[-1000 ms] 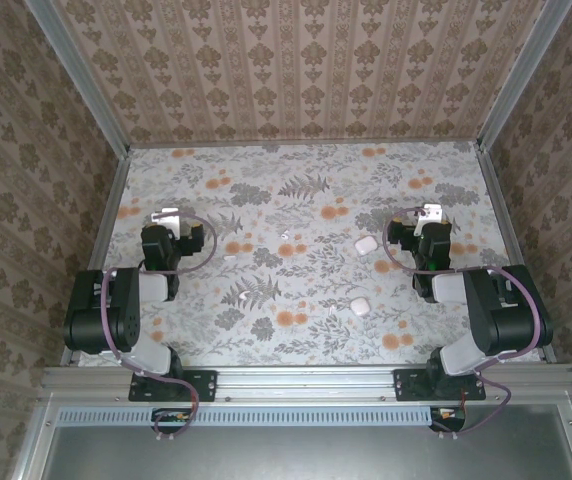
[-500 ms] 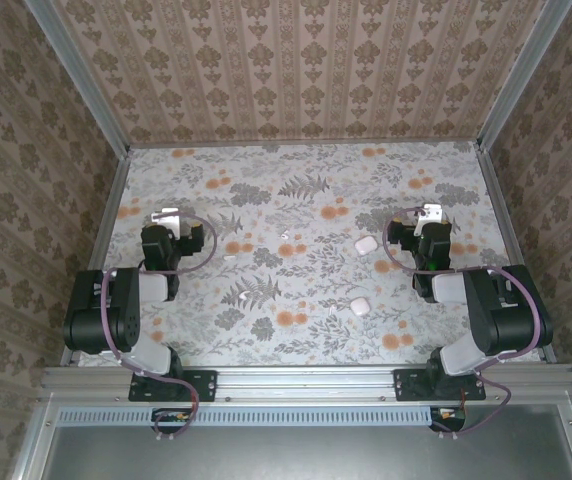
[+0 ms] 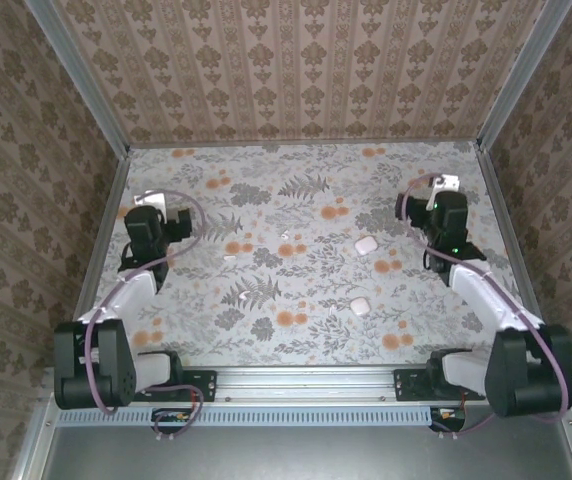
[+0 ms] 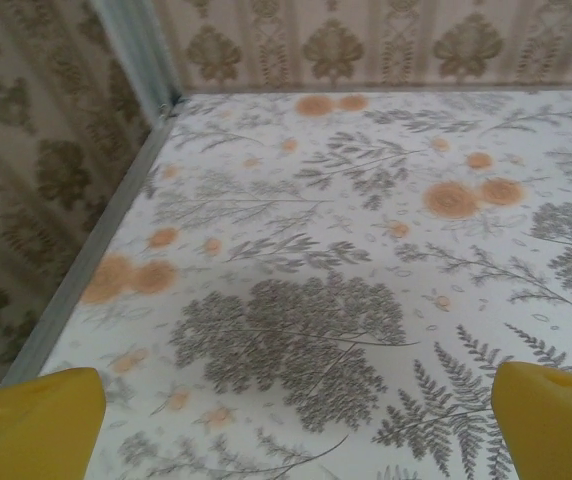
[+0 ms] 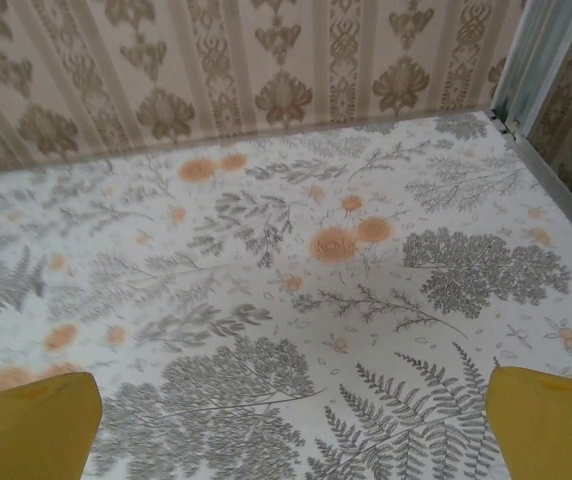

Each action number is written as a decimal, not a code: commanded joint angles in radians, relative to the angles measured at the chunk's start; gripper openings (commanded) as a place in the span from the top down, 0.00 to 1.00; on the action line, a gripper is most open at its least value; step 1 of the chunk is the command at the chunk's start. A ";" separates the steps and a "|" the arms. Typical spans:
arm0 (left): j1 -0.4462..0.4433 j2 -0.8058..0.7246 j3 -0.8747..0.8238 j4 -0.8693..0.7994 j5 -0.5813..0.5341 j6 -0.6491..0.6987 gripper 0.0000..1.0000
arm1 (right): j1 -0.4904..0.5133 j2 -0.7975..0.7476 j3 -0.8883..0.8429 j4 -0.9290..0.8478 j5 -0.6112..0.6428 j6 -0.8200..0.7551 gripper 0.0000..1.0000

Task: Insert the wireless bluetooth earbuds into the charging case

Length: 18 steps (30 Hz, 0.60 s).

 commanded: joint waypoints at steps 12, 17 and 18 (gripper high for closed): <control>-0.007 -0.259 0.162 -0.811 0.201 -0.226 0.00 | 0.194 -0.190 0.124 -1.009 -0.178 0.326 0.06; -0.060 -0.382 0.048 -0.829 0.344 -0.372 0.01 | 0.387 -0.114 0.109 -1.050 -0.180 0.397 0.07; -0.095 -0.390 0.027 -0.817 0.360 -0.408 0.01 | 0.413 -0.094 0.109 -1.053 -0.180 0.403 0.07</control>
